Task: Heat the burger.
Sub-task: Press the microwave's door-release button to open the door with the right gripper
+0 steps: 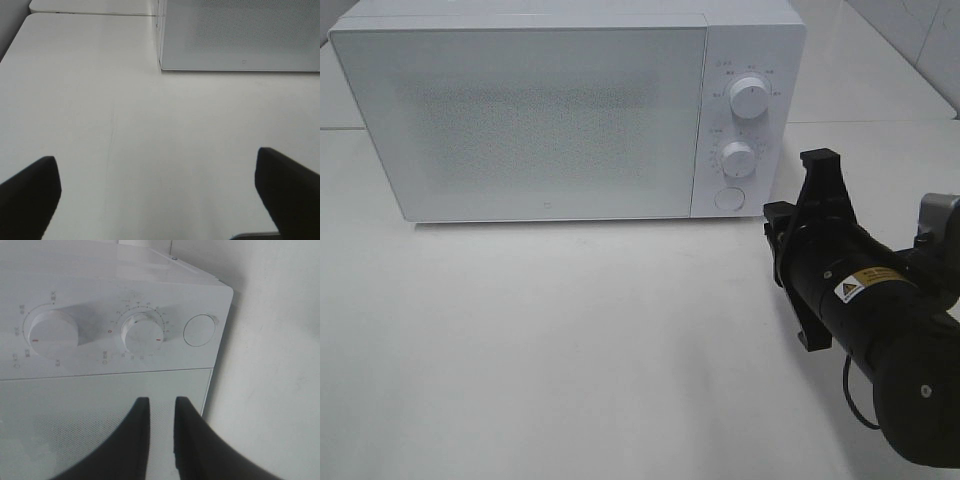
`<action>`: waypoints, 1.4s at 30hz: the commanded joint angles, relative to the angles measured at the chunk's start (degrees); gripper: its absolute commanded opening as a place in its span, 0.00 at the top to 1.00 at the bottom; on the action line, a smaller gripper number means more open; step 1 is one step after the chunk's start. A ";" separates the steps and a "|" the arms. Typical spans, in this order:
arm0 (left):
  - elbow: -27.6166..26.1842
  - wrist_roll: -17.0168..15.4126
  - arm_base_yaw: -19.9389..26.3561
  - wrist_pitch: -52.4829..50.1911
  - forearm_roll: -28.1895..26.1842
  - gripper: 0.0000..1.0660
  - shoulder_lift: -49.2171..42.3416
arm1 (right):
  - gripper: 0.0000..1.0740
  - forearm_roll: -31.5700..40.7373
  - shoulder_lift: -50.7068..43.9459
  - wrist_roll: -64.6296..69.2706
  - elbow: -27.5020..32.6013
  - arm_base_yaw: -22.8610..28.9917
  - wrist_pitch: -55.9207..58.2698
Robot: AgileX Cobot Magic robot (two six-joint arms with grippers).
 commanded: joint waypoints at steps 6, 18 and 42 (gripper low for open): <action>0.06 -0.17 0.11 -0.69 0.00 0.08 -0.34 | 0.93 3.78 0.00 2.92 -0.40 0.34 0.23; 0.06 -0.17 0.11 -0.69 0.00 0.08 -0.34 | 1.00 8.14 3.04 1.20 -4.07 0.11 2.81; 0.06 -0.17 0.11 -0.69 0.00 0.08 -0.34 | 1.00 2.41 16.10 2.46 -18.11 -8.08 10.37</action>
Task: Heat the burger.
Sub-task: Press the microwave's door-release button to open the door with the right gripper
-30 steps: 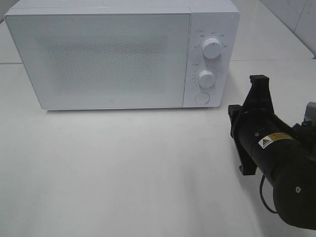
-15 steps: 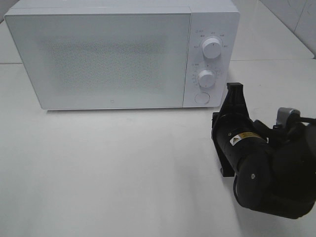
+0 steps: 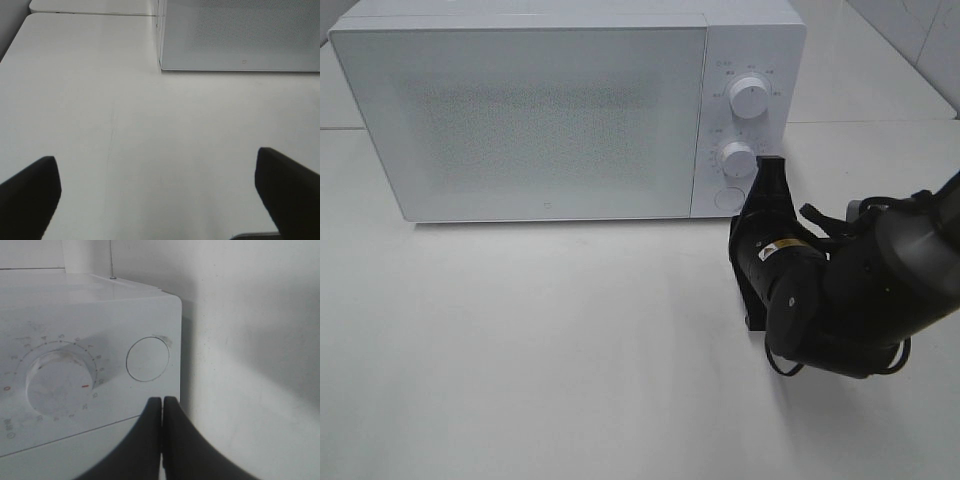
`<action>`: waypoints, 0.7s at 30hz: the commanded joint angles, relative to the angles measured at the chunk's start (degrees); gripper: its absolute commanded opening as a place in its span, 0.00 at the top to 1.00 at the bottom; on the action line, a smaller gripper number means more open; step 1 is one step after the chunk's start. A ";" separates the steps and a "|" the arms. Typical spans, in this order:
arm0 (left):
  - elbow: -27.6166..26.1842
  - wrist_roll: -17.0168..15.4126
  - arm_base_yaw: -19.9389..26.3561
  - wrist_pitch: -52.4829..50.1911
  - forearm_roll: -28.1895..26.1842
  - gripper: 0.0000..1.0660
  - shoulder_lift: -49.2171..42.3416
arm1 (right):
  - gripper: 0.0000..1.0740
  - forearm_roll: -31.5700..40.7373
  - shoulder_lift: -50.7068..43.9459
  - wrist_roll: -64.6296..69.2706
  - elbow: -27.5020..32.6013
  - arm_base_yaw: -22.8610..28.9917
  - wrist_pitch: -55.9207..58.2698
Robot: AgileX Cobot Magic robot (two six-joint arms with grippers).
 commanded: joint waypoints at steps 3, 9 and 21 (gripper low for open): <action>0.06 -0.11 0.11 -0.69 0.00 0.08 -0.34 | 1.00 -0.86 1.43 -0.86 -2.81 -2.23 1.43; 0.06 -0.11 0.11 -0.69 0.00 0.08 -0.34 | 1.00 -1.78 3.61 -1.49 -6.02 -2.86 2.18; 0.06 -0.11 0.11 -0.69 0.00 0.08 -0.34 | 1.00 -1.78 7.33 -3.38 -11.12 -4.87 4.07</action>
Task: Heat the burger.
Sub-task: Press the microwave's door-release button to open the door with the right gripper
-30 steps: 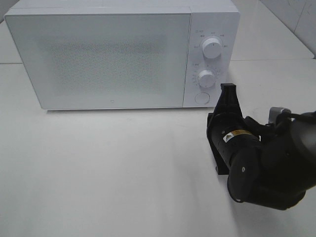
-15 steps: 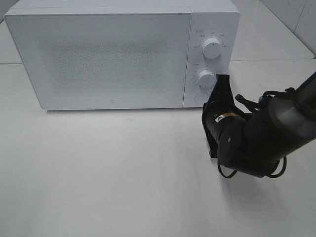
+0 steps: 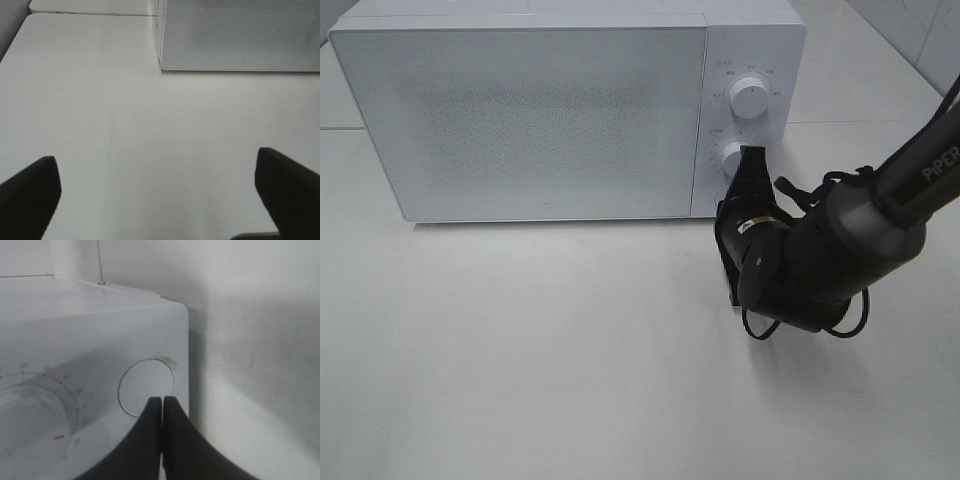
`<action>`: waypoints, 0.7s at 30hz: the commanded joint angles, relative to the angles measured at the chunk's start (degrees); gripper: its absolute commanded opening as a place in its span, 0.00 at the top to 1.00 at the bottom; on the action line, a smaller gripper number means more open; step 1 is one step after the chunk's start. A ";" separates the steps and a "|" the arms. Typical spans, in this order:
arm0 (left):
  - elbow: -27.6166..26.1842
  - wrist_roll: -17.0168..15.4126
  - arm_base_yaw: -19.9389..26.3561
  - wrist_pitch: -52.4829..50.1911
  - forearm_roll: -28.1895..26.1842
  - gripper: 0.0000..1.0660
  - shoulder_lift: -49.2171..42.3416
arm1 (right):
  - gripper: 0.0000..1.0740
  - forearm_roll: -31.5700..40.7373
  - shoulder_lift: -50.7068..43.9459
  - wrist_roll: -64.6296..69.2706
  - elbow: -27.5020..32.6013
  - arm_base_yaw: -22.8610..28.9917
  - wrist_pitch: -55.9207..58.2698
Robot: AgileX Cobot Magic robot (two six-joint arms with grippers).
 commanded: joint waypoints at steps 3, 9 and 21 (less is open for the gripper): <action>0.06 -0.11 0.11 -0.69 0.00 0.08 -0.34 | 1.00 -0.40 1.78 -1.38 -2.64 -0.34 0.23; 0.06 -0.11 0.11 -0.69 0.00 0.08 -0.34 | 1.00 0.57 2.81 -1.49 -3.72 -0.34 0.06; 0.06 -0.11 0.11 -0.69 0.00 0.08 -0.34 | 1.00 -0.92 2.81 -3.84 -5.04 -3.09 -0.97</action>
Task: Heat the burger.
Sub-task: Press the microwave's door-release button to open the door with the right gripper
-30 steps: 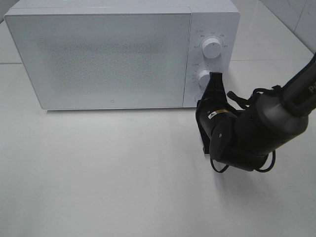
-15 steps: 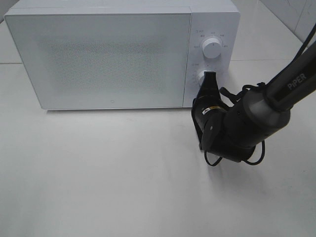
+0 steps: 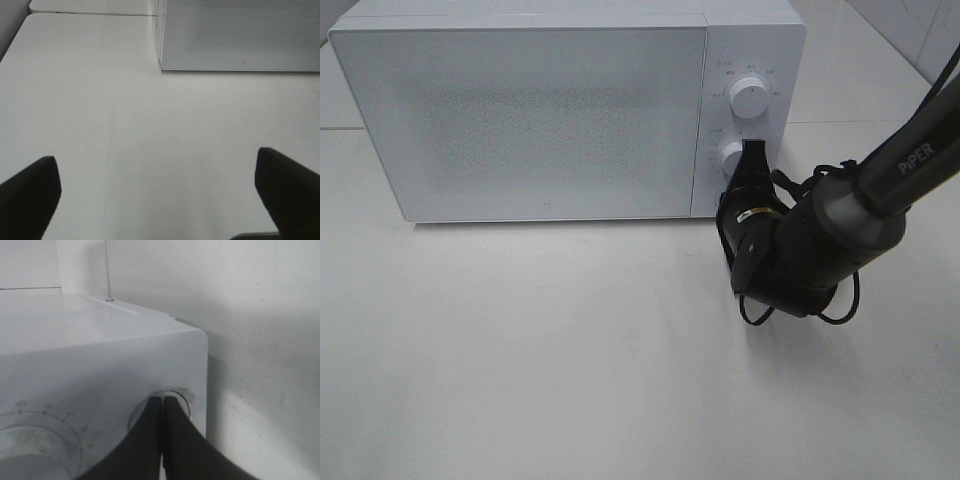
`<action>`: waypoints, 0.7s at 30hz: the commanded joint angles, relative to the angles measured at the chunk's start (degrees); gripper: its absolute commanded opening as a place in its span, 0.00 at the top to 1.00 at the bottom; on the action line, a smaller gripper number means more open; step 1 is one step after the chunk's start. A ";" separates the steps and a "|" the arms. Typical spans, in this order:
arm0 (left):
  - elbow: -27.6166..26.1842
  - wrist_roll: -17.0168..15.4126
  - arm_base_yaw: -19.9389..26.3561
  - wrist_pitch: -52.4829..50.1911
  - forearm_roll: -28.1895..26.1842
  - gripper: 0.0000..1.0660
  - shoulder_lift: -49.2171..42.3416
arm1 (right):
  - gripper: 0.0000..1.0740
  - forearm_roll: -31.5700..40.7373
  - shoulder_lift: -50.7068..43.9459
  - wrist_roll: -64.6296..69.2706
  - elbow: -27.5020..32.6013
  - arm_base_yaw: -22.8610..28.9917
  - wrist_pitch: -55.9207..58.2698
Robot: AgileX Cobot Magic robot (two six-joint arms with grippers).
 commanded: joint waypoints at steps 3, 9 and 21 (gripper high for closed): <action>0.06 -0.11 0.11 -0.69 0.00 0.08 -0.34 | 1.00 -2.12 0.06 -1.03 -1.55 -0.97 -0.46; 0.06 -0.11 0.11 -0.69 0.00 0.08 -0.34 | 1.00 -2.06 0.06 -0.63 -1.66 -0.97 -0.80; 0.06 -0.11 0.11 -0.69 0.00 0.08 -0.34 | 1.00 -3.50 0.06 1.78 -5.04 -0.97 -5.10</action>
